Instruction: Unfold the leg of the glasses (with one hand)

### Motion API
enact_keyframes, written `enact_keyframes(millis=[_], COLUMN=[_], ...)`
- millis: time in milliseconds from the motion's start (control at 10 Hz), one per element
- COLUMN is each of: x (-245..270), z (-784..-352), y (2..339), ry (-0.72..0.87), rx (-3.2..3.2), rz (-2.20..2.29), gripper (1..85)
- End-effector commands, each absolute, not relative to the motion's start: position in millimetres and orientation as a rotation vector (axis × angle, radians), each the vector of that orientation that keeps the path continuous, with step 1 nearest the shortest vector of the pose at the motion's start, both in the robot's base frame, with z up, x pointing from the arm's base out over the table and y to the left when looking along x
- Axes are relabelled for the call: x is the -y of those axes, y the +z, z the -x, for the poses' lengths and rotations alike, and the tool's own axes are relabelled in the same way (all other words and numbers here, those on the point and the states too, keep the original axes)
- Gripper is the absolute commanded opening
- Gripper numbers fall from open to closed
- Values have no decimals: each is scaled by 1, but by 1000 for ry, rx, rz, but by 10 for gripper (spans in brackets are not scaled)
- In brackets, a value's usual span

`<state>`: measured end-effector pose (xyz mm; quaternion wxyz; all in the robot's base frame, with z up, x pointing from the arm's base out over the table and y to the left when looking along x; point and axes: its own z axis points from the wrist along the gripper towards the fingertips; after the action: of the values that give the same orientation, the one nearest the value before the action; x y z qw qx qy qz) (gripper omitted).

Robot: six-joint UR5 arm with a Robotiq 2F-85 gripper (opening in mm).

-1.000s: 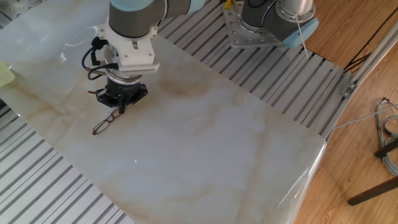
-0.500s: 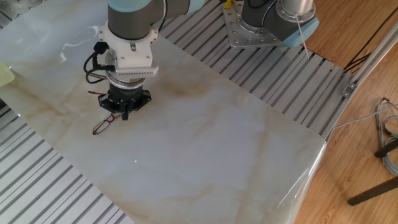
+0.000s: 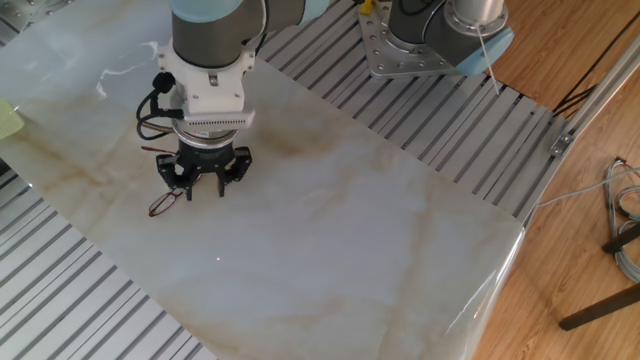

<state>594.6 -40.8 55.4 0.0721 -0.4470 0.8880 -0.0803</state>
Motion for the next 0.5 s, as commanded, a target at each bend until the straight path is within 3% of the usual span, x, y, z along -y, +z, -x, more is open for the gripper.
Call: enact_keyframes(millis=[0, 400], x=[44, 46], z=[-595, -596], y=[57, 57], ry=[-250, -267], rx=[-2693, -2683], rz=[1297, 1317], gripper=[737, 723])
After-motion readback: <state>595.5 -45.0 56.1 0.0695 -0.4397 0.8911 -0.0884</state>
